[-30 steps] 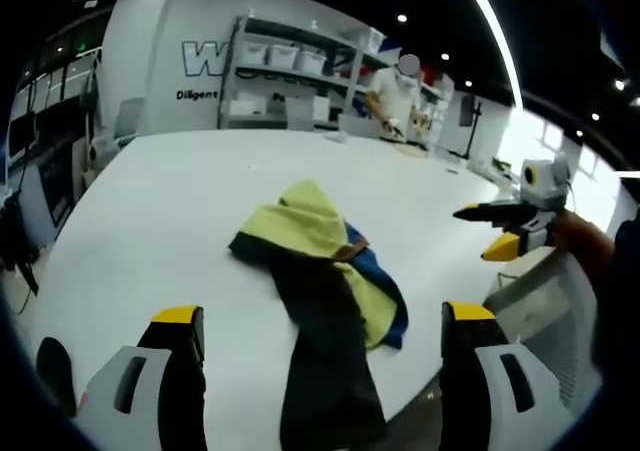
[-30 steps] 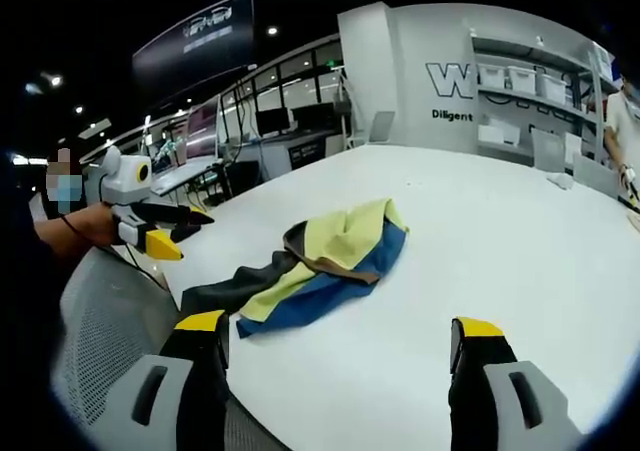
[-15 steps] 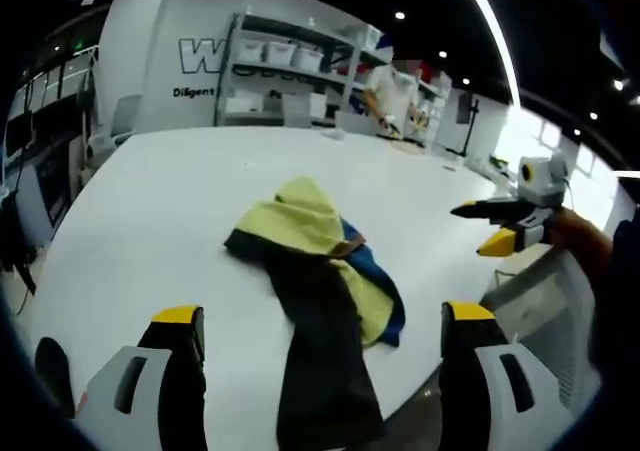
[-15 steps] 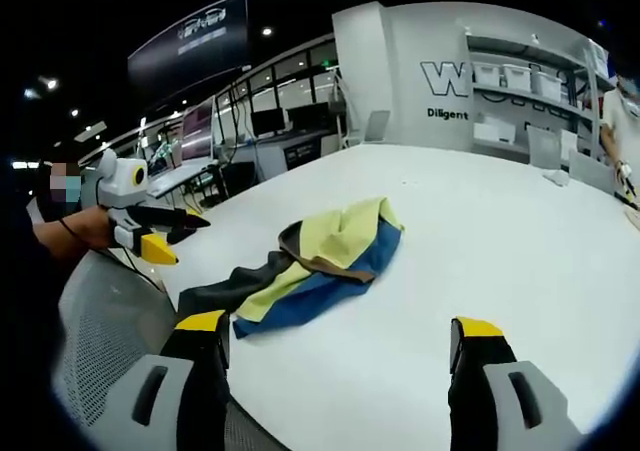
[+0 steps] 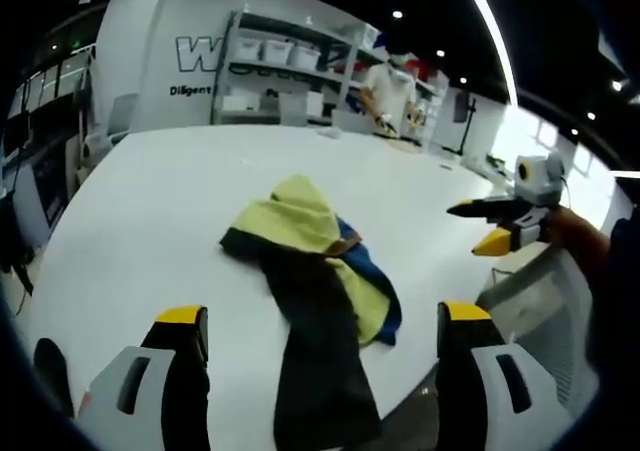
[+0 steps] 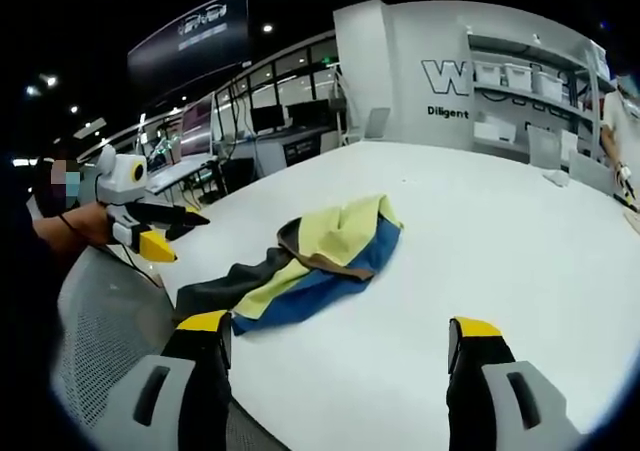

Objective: Fold the garment on the visible template until the final outline fits inside the template.

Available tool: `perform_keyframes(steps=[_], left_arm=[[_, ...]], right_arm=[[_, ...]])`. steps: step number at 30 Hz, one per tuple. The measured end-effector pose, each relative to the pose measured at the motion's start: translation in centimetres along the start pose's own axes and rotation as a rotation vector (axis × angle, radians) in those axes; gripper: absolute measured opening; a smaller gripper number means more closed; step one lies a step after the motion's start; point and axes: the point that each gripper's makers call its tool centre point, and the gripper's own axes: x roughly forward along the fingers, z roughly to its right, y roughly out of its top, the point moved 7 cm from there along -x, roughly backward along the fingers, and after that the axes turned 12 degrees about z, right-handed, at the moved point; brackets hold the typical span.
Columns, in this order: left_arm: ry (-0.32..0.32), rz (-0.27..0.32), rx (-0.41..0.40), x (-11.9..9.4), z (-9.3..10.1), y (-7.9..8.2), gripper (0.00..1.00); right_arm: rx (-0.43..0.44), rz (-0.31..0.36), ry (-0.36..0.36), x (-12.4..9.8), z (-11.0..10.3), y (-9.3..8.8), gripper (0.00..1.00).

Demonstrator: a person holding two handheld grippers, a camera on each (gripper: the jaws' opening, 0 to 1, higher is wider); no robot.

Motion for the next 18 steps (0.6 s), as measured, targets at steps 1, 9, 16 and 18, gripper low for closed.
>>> perform_keyframes(steps=[1,9,16,18], left_arm=[[-0.003,-0.002,0.002,0.0,0.0,0.0,0.89],[-0.021,-0.001,0.018,0.5,0.1,0.3,0.85],[-0.031,-0.01,0.047,1.8,-0.6,0.7,0.81],[-0.032,-0.011,0.053,2.2,-0.8,1.0,0.79]], right_arm=[[-0.004,-0.001,0.0,0.0,0.0,0.0,0.91],[-0.028,-0.01,0.001,0.4,0.2,0.3,0.89],[-0.041,-0.007,0.02,1.9,0.5,1.3,0.89],[-0.049,-0.004,0.023,2.2,0.8,1.7,0.88]])
